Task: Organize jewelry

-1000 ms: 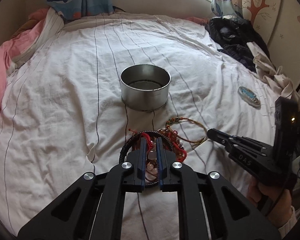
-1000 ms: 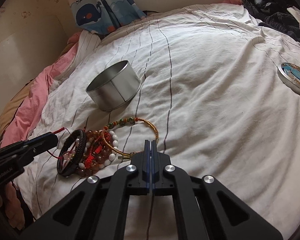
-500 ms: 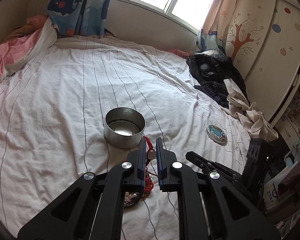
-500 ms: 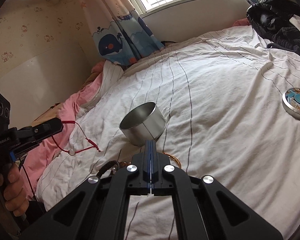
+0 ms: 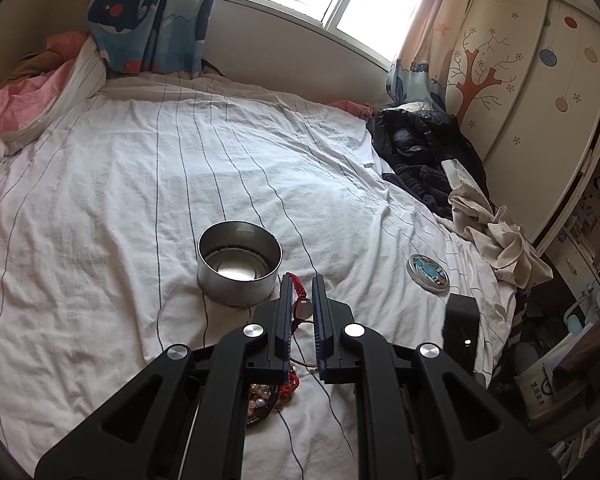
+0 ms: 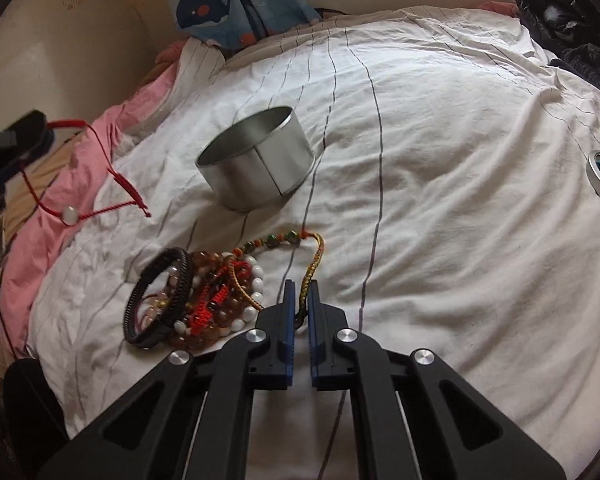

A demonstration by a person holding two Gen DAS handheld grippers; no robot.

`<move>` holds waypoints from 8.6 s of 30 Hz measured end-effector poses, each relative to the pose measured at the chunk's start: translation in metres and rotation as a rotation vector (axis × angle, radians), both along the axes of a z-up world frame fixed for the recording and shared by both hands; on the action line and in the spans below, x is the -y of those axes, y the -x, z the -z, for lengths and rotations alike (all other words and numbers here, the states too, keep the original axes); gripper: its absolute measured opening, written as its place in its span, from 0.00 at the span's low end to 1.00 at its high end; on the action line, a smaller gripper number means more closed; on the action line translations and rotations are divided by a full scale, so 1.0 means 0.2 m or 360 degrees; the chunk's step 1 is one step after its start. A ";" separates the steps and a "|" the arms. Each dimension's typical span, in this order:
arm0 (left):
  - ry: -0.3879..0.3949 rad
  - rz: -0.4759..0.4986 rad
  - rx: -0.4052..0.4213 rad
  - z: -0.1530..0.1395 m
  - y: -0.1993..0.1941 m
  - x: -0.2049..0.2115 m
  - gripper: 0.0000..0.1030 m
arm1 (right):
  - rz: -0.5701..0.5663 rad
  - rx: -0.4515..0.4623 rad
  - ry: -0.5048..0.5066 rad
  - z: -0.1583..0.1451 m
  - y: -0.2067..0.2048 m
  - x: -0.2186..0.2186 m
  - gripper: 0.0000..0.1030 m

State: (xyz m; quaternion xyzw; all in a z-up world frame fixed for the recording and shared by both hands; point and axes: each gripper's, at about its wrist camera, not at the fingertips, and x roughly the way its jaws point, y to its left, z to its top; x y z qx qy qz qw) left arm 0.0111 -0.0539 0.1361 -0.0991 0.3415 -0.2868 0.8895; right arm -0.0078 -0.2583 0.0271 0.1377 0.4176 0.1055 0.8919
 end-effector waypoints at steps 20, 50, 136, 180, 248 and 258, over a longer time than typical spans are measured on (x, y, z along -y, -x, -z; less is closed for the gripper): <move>0.0147 -0.0084 -0.0025 0.10 -0.44 0.14 0.09 | -0.0111 0.0438 -0.0333 -0.40 -0.18 0.08 0.05; -0.0066 -0.0194 -0.0211 0.33 -0.34 -0.09 0.20 | -0.0041 0.0208 0.0002 -0.18 -0.38 -0.07 0.40; -0.0136 -0.0288 -0.0287 0.39 -0.07 -0.25 0.09 | -0.0231 0.0124 0.0083 -0.03 -0.07 -0.21 0.08; -0.0221 -0.0396 -0.0220 0.40 -0.55 0.07 0.11 | -0.0053 0.0306 -0.0067 -0.21 -0.53 -0.04 0.31; -0.0267 -0.0004 -0.0348 0.47 -0.09 0.09 0.02 | -0.0170 -0.0045 0.0216 0.04 -0.07 -0.16 0.34; -0.0423 0.0046 -0.0460 0.57 -0.19 0.25 0.16 | -0.0180 -0.0038 0.0235 0.04 -0.07 -0.17 0.35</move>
